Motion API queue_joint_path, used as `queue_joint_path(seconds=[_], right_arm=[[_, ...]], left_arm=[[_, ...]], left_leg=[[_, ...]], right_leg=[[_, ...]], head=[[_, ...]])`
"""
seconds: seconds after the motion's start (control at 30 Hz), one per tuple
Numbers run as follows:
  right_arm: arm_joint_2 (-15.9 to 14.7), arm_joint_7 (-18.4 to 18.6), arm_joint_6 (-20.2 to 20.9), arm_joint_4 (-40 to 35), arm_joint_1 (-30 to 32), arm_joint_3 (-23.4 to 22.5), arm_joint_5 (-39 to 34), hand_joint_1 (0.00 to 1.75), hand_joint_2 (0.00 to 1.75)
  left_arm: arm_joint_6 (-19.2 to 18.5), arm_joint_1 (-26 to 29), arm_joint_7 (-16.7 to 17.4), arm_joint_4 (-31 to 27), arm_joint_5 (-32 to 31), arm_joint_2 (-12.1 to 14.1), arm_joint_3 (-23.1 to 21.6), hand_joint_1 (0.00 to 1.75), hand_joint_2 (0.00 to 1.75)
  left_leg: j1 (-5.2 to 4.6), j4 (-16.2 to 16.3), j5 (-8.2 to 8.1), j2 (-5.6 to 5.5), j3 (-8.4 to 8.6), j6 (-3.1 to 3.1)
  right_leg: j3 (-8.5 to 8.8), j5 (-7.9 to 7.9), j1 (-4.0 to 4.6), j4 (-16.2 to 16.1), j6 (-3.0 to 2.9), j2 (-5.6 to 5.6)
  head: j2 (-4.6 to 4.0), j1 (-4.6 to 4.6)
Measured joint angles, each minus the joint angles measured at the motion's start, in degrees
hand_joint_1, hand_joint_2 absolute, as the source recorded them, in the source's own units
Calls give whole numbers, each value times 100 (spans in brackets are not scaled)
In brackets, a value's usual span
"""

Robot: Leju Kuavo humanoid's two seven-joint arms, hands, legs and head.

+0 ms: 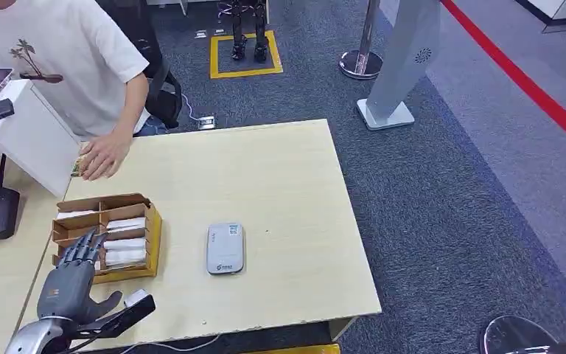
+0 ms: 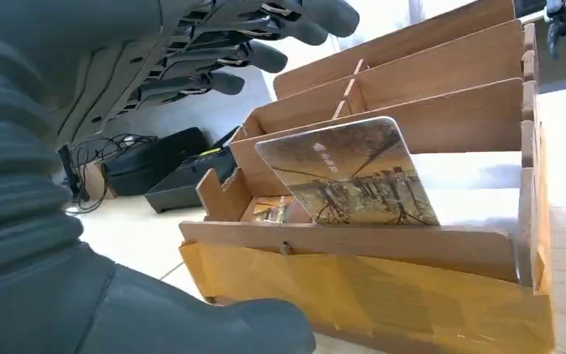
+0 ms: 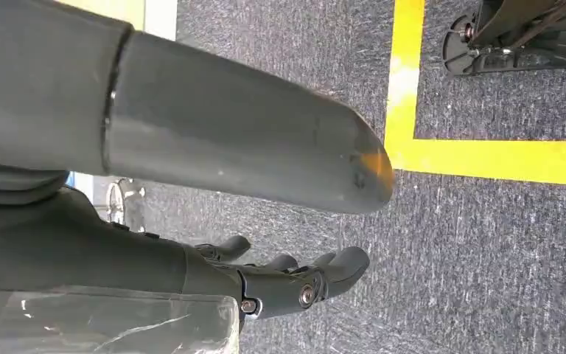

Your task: Pass the card to the sensor for recognition and then transmit it.

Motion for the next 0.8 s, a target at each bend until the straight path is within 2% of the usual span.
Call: queue_joint_path(seconds=[0.3,0.33,0.37,0.4,0.8], right_arm=[[0,0,2,0,0,0,2,0,0],[0,0,2,0,0,2,2,0,0],[0,-2,2,0,0,0,2,0,0],[0,0,2,0,0,0,2,0,0],[0,-2,46,0,0,2,17,0,0]], left_arm=[[-2,0,7,2,0,6,0,0,175],[-4,0,7,4,0,13,-2,7,175],[-4,0,7,7,0,18,-2,82,175],[-2,0,7,9,0,22,-2,171,175],[-2,0,7,13,-2,31,-2,175,175]], left_leg=[[0,0,0,0,0,0],[0,0,0,0,0,0],[0,0,0,0,0,0],[0,0,0,0,0,0],[0,0,0,0,0,0]], right_leg=[[0,0,0,0,0,0],[0,0,0,0,0,0],[0,0,0,0,0,0],[0,0,0,0,0,0],[0,0,0,0,0,0]], head=[[0,0],[0,0],[0,0],[0,0],[0,0]])
